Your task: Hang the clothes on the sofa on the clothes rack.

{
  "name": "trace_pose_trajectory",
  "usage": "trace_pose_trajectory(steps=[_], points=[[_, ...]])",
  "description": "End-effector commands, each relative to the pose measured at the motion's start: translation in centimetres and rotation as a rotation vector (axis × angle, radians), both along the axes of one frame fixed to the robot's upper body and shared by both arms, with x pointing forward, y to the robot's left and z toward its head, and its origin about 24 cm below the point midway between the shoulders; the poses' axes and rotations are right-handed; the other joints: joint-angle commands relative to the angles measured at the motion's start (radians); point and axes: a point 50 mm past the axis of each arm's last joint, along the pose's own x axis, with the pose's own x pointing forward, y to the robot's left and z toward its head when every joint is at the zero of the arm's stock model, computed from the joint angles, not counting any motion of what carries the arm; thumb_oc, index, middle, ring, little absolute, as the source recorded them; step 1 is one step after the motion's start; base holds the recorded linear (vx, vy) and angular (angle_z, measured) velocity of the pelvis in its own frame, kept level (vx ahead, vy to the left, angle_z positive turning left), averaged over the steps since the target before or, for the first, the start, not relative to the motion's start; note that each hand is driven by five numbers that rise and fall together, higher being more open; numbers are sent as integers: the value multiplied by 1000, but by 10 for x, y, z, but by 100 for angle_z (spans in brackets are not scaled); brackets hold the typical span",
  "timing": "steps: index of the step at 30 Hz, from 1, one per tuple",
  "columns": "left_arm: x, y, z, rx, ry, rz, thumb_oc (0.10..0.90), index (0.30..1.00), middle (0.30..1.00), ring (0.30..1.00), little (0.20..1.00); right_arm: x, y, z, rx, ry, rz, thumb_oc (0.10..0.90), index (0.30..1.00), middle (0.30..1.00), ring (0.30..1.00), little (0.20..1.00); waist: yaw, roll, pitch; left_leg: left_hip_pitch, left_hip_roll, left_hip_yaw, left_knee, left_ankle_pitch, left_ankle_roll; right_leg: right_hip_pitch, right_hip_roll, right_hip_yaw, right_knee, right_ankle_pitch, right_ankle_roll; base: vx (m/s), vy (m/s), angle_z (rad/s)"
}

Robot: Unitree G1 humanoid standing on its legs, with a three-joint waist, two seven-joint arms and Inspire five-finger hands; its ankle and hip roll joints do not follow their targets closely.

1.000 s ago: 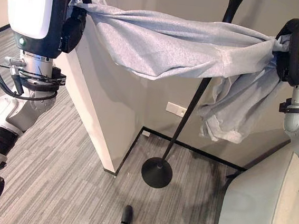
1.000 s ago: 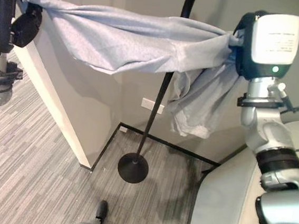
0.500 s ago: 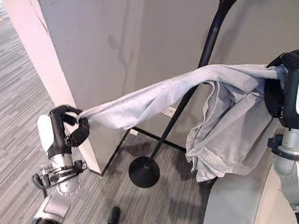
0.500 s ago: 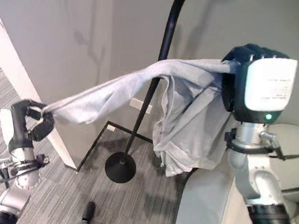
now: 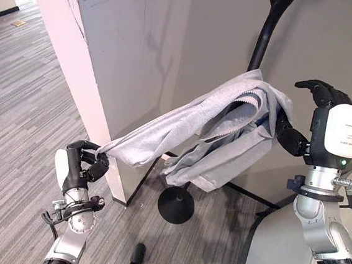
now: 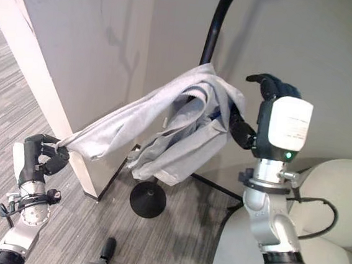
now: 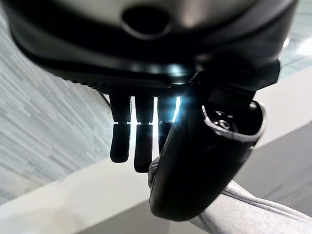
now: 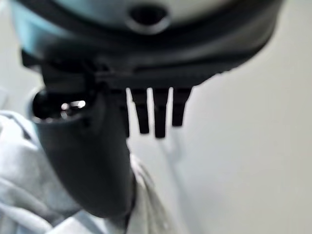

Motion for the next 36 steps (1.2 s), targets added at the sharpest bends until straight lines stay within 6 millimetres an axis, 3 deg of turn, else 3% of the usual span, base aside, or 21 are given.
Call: trace_pose_trajectory(steps=[1, 10, 12, 14, 18, 20, 26, 36], points=[[-4, 41, 8, 17, -26, 169, 400, 300, 300, 300, 300, -6, -17, 32, 3, -101, -7, 800, 900, 900, 900, 900, 16, 25, -67, 162, 74, -25, 4, -188, -44, -80, -28, -4, 5, 34, 69, 0, 0, 0], [-17, 53, 4, 1, -23, 223, 400, 300, 300, 300, 300, -14, 0, 27, 219, -33, 288, 800, 900, 900, 900, 900, 14, 34, -65, 175, 72, 1, 5, -193, -44, -81, -39, 4, 5, 50, 77, -15, 10, -6], [-19, 53, 3, -14, -28, 231, 400, 300, 300, 300, 300, -18, 3, 23, 335, -25, 391, 800, 900, 900, 900, 900, 11, 36, -63, 177, 71, 6, 5, -194, -43, -80, -41, 7, 5, 52, 79, -35, 28, -5], [-22, 52, -3, -36, -20, 224, 400, 300, 300, 300, 300, -24, -2, 21, 570, -40, 561, 800, 900, 900, 900, 900, 7, 37, -64, 184, 71, 12, 6, -195, -45, -76, -44, 3, 6, 55, 80, -37, 32, -8], [-24, 50, -14, -71, 13, 194, 400, 300, 300, 300, 300, -26, -7, -6, 885, 72, 780, 800, 900, 900, 900, 900, 3, 31, -61, 190, 75, 20, 5, -192, -51, -74, -47, -8, 12, 56, 79, -30, 9, -5], [-26, 50, -20, -78, 40, 193, 400, 300, 300, 300, 300, -27, -11, -12, 925, 84, 791, 800, 900, 900, 900, 900, 2, 29, -62, 190, 76, 19, 5, -191, -53, -73, -46, -11, 12, 56, 79, 0, 0, 0], [-46, 45, -73, -180, 288, 195, 400, 300, 300, 300, 300, -27, -8, -12, 946, 99, 845, 800, 900, 900, 900, 900, -11, 22, -59, 186, 84, 14, 6, -182, -61, -79, -40, -18, 15, 50, 74, 0, 0, 0], [-57, 33, -103, -251, 442, 173, 400, 300, 300, 300, 300, -24, 2, -11, 933, 141, 876, 800, 900, 900, 900, 900, -20, 24, -51, 175, 90, 4, 2, -174, -64, -84, -30, -23, 11, 48, 68, -3, -2, 1]])
